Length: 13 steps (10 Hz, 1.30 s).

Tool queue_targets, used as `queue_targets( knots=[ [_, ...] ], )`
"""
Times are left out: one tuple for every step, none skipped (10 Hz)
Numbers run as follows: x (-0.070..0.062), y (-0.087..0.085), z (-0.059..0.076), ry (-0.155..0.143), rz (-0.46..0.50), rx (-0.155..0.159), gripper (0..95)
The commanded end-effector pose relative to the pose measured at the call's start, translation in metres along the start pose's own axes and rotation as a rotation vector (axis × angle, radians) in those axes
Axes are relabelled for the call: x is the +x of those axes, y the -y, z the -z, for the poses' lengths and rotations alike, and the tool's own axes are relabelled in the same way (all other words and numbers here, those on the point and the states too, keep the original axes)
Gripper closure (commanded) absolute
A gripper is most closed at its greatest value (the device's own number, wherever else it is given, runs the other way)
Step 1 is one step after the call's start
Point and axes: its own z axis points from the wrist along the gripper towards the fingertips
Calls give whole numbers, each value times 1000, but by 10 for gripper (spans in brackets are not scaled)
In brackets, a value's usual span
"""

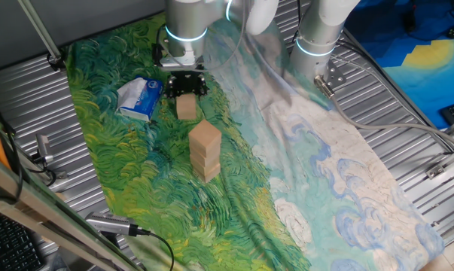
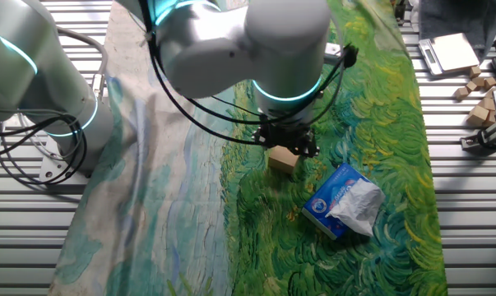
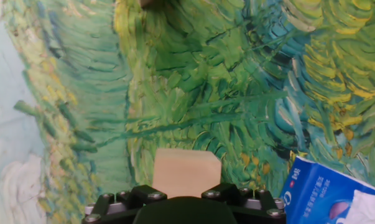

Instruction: Stack the blocks in a vertical line of five

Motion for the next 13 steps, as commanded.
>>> queue_targets(
  knots=[
    [0,0,-3,-5,-9,7,380],
    [0,-1,-5,-4,-20,8,570],
    [0,-1,-10,-2,-28,9,950],
    [0,-2,-14,-4,-44,10,950],
    [0,-2,-15,-4,-48,8,950],
    [-1,-2,-12,-17,-71,-40,950],
    [-1,-1,-6,-23,-95,-63,950],
    [-1,0,0,-38,-93,-54,950],
    [-1,1,5,-14,-113,-69,950],
    [-1,2,12,-4,-137,-81,950],
    [-3,2,23,-7,-165,-98,950],
    [-5,2,38,-30,-189,-116,950],
    [-8,1,56,-43,-211,-139,950]
  ],
)
